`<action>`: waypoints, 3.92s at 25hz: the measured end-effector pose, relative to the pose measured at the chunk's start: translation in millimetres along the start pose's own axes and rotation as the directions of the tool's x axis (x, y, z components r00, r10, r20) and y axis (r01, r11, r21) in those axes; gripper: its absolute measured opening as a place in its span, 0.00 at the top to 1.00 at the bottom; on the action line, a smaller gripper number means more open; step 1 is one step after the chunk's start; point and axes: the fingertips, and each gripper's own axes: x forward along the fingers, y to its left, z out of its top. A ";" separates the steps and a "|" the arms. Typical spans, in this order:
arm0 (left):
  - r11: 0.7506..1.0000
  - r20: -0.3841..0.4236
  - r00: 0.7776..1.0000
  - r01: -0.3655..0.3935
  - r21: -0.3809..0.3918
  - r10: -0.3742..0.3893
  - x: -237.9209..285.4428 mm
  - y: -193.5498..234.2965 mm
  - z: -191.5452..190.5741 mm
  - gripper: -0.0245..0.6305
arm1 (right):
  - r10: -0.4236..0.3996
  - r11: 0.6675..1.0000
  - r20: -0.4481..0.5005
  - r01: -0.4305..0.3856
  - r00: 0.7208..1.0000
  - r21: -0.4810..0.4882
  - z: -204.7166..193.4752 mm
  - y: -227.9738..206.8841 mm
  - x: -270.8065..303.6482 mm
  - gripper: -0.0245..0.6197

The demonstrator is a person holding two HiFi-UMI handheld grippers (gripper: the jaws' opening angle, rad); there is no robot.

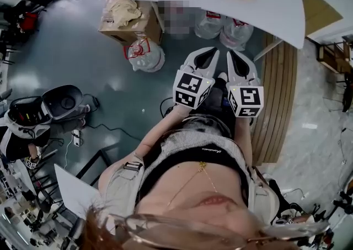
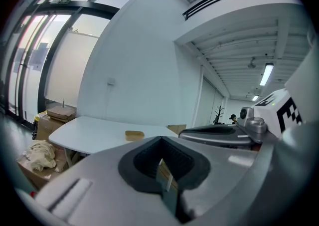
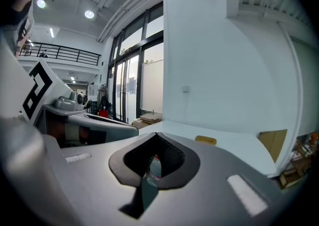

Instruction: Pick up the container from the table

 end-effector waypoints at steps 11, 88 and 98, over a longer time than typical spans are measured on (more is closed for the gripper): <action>0.999 0.003 0.999 -0.034 -0.039 0.034 16.5 25.3 5.6 0.96 | 0.068 0.997 -0.021 -0.068 0.997 -0.030 7.9 -2.9 36.9 0.92; 0.993 -0.049 0.992 0.119 0.026 -0.118 289.9 41.1 77.2 0.96 | -0.080 0.994 -0.006 0.080 0.997 0.075 32.3 -250.9 154.4 0.92; 0.986 -0.049 0.986 0.161 0.035 -0.160 311.9 89.4 89.7 0.96 | -0.101 0.993 -0.001 0.101 0.995 0.064 43.3 -252.0 213.2 0.92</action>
